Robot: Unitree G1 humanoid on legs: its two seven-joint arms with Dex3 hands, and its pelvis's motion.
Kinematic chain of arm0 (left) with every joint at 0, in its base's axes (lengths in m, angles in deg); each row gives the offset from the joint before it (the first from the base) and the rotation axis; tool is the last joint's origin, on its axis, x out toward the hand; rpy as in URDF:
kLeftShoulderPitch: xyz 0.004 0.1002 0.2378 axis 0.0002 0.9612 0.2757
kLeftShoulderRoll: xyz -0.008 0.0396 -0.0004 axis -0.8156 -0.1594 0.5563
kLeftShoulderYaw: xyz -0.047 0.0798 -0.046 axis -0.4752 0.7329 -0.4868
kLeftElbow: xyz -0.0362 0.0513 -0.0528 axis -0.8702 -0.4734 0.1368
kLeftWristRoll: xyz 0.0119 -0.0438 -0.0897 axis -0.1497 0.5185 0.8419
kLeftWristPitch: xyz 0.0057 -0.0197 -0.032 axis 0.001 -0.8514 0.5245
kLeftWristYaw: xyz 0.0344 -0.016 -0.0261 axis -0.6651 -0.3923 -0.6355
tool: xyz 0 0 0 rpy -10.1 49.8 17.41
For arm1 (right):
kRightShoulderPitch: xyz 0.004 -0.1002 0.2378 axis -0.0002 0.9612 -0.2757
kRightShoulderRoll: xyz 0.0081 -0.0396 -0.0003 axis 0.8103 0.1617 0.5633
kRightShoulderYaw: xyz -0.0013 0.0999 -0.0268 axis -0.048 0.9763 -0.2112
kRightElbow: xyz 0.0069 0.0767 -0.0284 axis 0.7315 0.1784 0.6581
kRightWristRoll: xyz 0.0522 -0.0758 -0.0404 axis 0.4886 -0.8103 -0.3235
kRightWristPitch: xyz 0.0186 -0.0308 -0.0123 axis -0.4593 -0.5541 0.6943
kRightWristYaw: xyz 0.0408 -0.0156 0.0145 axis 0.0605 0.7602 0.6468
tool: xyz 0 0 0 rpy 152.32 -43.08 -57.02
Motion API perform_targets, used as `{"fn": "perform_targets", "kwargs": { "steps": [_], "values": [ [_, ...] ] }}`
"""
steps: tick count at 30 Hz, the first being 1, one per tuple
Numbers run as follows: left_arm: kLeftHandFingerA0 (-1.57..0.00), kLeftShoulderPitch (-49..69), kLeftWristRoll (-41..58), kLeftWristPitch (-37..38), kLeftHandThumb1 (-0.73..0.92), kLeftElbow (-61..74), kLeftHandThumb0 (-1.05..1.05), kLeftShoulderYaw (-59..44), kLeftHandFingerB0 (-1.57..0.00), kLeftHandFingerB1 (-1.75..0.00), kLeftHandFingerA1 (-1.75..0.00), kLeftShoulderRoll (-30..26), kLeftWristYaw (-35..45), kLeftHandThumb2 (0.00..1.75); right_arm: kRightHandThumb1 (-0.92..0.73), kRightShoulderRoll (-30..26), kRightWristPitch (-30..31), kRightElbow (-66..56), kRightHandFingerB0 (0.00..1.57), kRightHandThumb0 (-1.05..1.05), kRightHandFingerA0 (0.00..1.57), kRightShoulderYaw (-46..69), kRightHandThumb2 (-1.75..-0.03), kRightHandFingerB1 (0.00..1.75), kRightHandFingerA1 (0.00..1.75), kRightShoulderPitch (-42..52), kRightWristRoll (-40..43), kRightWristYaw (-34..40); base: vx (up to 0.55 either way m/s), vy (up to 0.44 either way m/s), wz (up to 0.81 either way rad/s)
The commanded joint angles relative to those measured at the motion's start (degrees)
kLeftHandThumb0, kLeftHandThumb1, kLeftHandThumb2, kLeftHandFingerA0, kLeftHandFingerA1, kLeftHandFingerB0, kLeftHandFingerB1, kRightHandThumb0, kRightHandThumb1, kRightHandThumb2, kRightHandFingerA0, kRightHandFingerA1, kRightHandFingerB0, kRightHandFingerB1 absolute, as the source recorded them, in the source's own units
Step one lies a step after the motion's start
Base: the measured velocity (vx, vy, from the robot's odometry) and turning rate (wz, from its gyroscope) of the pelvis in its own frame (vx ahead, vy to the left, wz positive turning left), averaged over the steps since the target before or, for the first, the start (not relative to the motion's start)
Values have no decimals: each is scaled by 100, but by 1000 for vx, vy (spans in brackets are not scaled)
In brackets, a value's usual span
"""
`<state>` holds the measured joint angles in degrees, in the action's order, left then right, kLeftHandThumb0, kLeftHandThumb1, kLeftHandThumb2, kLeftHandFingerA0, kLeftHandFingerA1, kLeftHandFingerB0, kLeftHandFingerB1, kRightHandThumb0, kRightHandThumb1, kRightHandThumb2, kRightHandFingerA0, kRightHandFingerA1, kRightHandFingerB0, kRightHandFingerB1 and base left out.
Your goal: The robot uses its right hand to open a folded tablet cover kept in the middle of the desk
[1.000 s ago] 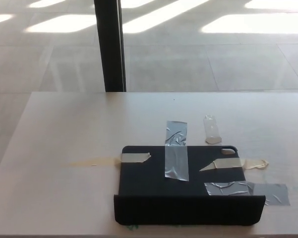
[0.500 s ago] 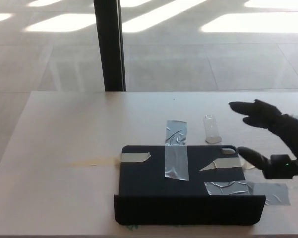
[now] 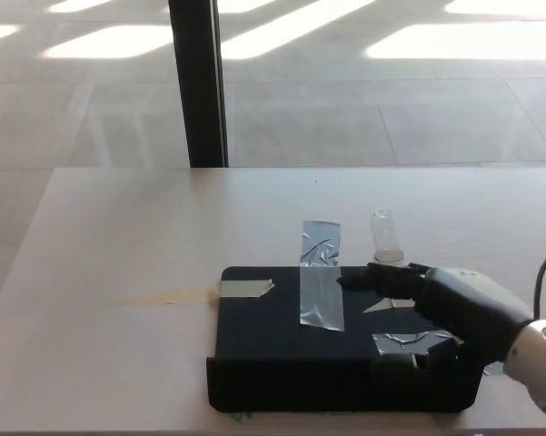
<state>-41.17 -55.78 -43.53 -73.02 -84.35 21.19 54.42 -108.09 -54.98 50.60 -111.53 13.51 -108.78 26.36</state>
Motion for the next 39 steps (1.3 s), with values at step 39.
{"fn": "perform_targets", "kwargs": {
  "steps": [39],
  "values": [
    [-49, -186, 182, -45, 52, -67, -94, -67, -42, -105, -116, -440, 227, 69, -75, 765, 823, -1276, 26, -71, 23, -785, -63, 34, 50, 2760, -1362, 342, 0, 0, 0]
  ]
}}
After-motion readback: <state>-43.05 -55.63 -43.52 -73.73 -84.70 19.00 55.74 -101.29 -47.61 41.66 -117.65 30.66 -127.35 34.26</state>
